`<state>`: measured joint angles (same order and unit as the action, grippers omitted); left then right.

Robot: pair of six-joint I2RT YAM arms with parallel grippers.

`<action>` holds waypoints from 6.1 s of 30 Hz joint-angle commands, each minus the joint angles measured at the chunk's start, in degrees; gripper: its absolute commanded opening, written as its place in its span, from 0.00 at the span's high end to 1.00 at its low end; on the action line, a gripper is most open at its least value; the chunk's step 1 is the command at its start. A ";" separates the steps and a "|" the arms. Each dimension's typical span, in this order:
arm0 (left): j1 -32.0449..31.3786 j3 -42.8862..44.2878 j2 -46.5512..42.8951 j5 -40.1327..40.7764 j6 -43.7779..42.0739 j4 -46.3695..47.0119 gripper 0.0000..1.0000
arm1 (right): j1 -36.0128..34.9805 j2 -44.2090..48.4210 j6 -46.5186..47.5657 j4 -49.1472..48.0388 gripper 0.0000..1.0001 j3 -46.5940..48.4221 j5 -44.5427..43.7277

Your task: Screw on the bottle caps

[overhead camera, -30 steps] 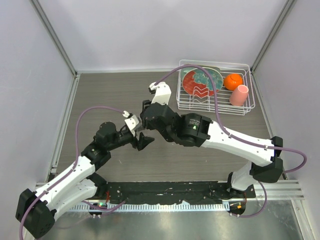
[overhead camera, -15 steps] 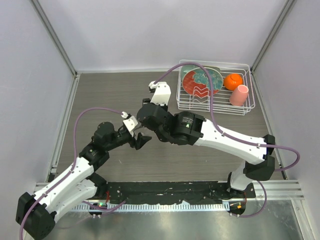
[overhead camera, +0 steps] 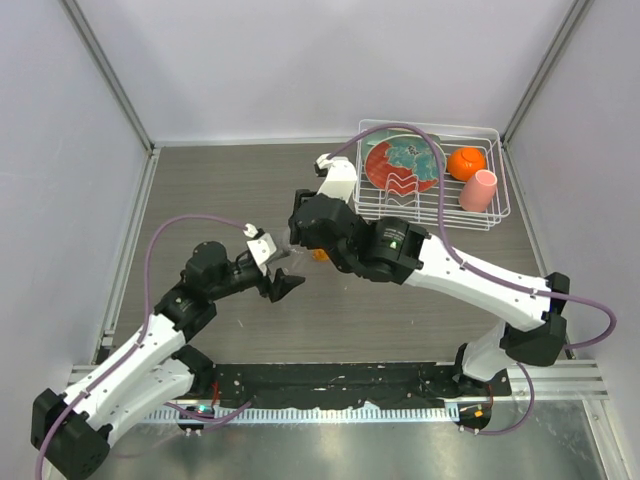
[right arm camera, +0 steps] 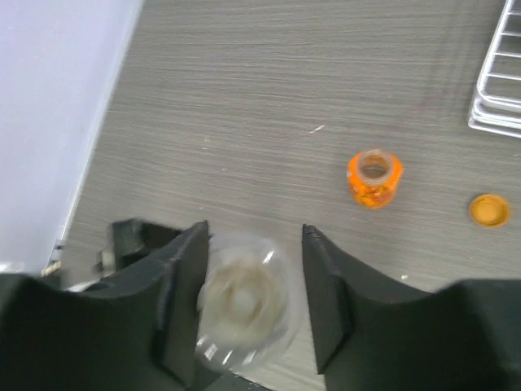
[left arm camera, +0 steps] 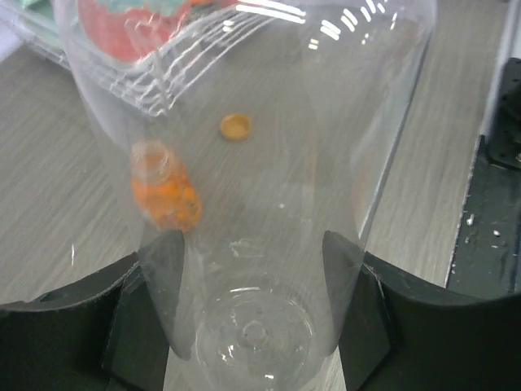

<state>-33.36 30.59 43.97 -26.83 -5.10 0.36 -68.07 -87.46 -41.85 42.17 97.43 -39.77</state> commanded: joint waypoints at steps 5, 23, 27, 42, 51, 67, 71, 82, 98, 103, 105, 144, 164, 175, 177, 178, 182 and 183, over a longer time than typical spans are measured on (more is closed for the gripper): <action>-1.00 5.36 -2.66 -7.89 -5.26 6.94 0.89 | 2.24 -2.02 4.05 3.71 0.24 3.12 2.15; -1.00 1.49 -0.99 -17.63 0.97 6.40 0.89 | 2.33 12.92 26.53 -0.07 0.14 9.63 32.37; -0.91 2.98 -0.20 -32.11 4.39 8.42 0.88 | 2.77 15.30 33.47 -1.83 0.15 5.33 43.53; -0.91 7.38 2.26 -59.83 7.74 3.59 0.90 | 2.77 20.06 41.05 -10.70 0.18 -2.68 67.44; -1.00 7.73 2.44 -59.57 7.83 3.16 0.92 | 2.86 16.71 41.23 -11.67 0.23 -2.86 71.85; -0.82 7.56 1.74 -57.72 8.27 4.21 0.94 | 2.77 18.03 40.35 -11.94 0.39 -7.07 71.32; -0.74 7.47 1.65 -57.37 8.36 4.21 0.94 | 2.77 18.90 40.18 -12.11 0.46 -7.87 70.97; -0.47 7.20 1.56 -55.09 8.35 4.74 0.96 | 2.77 20.40 39.39 -12.03 0.75 -9.71 66.50; -0.47 7.91 1.39 -29.87 5.37 7.11 0.97 | 2.77 16.62 26.39 -7.81 0.99 -12.88 28.18; -0.47 7.91 0.77 -24.94 2.56 7.11 0.95 | 2.77 14.95 19.53 -8.95 0.99 -13.23 20.89; -0.47 8.00 0.68 -23.89 1.94 6.59 0.94 | 2.77 14.51 16.28 -9.57 0.99 -13.58 18.95; -0.65 5.62 -0.81 -21.20 -3.07 -3.26 0.89 | 2.94 11.25 17.14 -4.47 0.24 4.36 17.32; -0.39 7.91 2.44 -62.46 2.55 -5.37 0.90 | 4.70 25.06 41.58 -17.39 0.24 -10.85 67.27; -0.39 8.00 3.23 -62.12 3.61 -4.14 0.92 | 4.70 20.93 43.16 -17.04 0.30 -10.59 71.50; -0.39 8.00 3.32 -62.20 3.79 -4.05 0.92 | 4.70 20.58 43.34 -17.04 0.31 -10.50 71.59; -0.39 8.00 3.23 -62.20 3.87 -4.05 0.92 | 4.70 20.58 43.43 -17.12 0.31 -10.50 71.67; -0.39 8.08 3.15 -62.20 4.14 -4.14 0.93 | 4.70 20.14 43.60 -17.04 0.33 -10.50 71.76; -0.39 8.26 3.14 -62.20 4.22 -4.05 0.93 | 4.70 20.14 43.52 -17.04 0.34 -10.76 71.76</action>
<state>-33.69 36.32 47.27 -84.05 -1.74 -5.02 -63.26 -67.77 0.56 27.46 86.28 30.70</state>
